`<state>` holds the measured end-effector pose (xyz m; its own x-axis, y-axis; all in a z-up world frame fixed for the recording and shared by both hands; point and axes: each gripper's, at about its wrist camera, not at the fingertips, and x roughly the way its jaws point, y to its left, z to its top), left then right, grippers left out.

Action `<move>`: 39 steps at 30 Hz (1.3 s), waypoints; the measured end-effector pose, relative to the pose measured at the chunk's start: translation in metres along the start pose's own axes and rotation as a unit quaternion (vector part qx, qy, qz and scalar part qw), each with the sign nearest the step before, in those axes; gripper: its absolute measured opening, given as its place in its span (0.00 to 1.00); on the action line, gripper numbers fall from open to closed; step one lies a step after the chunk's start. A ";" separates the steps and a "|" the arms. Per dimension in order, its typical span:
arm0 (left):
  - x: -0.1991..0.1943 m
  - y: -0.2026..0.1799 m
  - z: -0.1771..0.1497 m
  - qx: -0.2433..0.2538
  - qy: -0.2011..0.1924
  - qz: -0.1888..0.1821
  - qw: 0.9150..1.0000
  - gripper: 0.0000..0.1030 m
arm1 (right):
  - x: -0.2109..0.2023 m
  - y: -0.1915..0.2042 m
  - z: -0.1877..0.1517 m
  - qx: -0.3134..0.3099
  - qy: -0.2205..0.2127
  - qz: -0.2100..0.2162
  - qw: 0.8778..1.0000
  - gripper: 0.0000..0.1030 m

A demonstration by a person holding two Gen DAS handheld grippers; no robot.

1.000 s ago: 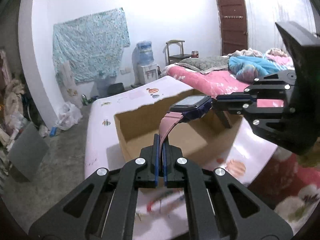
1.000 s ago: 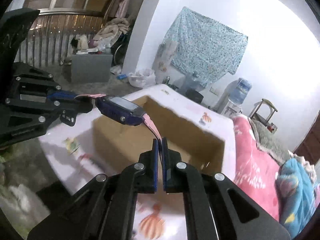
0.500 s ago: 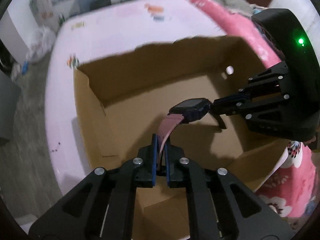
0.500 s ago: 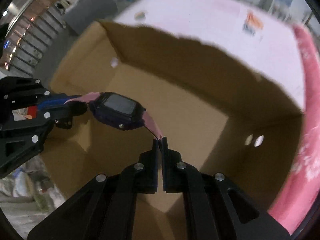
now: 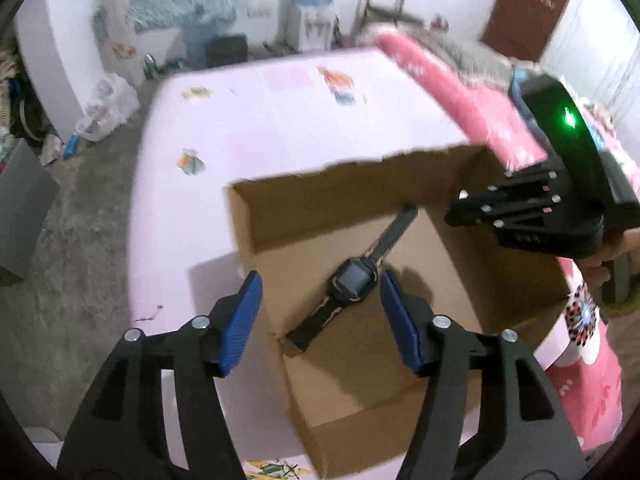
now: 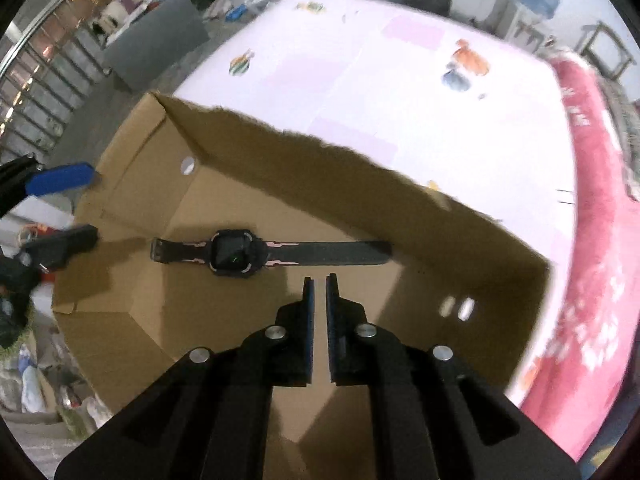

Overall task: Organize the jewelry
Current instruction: 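Withdraw both grippers from the box back toward the bracelets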

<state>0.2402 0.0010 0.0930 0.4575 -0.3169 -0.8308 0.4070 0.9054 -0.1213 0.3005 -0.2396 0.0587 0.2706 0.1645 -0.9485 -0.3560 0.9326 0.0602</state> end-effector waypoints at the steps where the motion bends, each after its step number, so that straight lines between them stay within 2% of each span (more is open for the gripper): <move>1: -0.012 0.003 0.001 -0.004 -0.014 0.004 1.000 0.62 | -0.011 -0.001 -0.004 0.002 -0.019 -0.005 1.000 0.23; 3: -0.038 0.009 -0.014 -0.012 -0.048 0.007 0.999 0.74 | -0.042 0.003 -0.020 0.008 -0.071 -0.020 0.997 0.40; 4: -0.052 0.013 -0.023 -0.016 -0.064 0.009 0.998 0.77 | -0.062 0.007 -0.035 0.012 -0.105 -0.021 0.994 0.44; 6: -0.073 0.019 -0.048 -0.025 -0.089 0.018 0.996 0.83 | -0.090 0.016 -0.062 0.023 -0.157 -0.013 0.987 0.62; 7: -0.081 0.023 -0.065 -0.035 -0.097 0.024 0.994 0.83 | -0.101 0.022 -0.082 0.031 -0.178 -0.009 0.984 0.66; 9: -0.086 0.026 -0.094 -0.054 -0.095 0.033 0.993 0.86 | -0.107 0.036 -0.123 0.035 -0.193 -0.002 0.981 0.74; 11: -0.078 0.030 -0.133 -0.083 -0.077 0.043 0.993 0.86 | -0.099 0.047 -0.151 0.041 -0.188 -0.001 0.981 0.78; 14: -0.050 0.033 -0.176 -0.118 -0.033 0.054 0.991 0.86 | -0.064 0.074 -0.196 0.059 -0.148 -0.030 0.987 0.79; 17: -0.015 0.035 -0.205 -0.148 0.013 0.061 0.987 0.86 | -0.022 0.091 -0.229 0.096 -0.100 -0.035 0.990 0.79; 19: 0.003 0.035 -0.215 -0.159 0.027 0.066 0.985 0.86 | 0.001 0.097 -0.241 0.116 -0.069 -0.053 0.989 0.79; 23: 0.022 0.032 -0.216 -0.156 0.048 0.090 0.982 0.86 | 0.023 0.095 -0.246 0.142 -0.057 -0.089 0.984 0.80; 25: 0.025 0.030 -0.214 -0.147 0.051 0.105 0.982 0.87 | 0.029 0.094 -0.244 0.145 -0.051 -0.109 0.982 0.84; 31: 0.029 0.024 -0.216 -0.133 0.047 0.117 0.983 0.92 | 0.040 0.098 -0.245 0.137 -0.044 -0.153 0.978 0.93; 35: 0.032 0.020 -0.218 -0.111 0.051 0.129 0.984 0.92 | 0.038 0.100 -0.244 0.134 -0.050 -0.153 0.978 0.93; 39: 0.030 0.020 -0.220 -0.105 0.050 0.126 0.985 0.92 | 0.040 0.085 -0.247 0.169 -0.045 -0.116 0.978 0.94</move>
<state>0.0877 0.0717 -0.0538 0.4389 -0.0551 -0.8968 0.1125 0.9936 -0.0060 0.0605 -0.2332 -0.0511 0.3926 -0.0509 -0.9183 0.0358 0.9986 -0.0400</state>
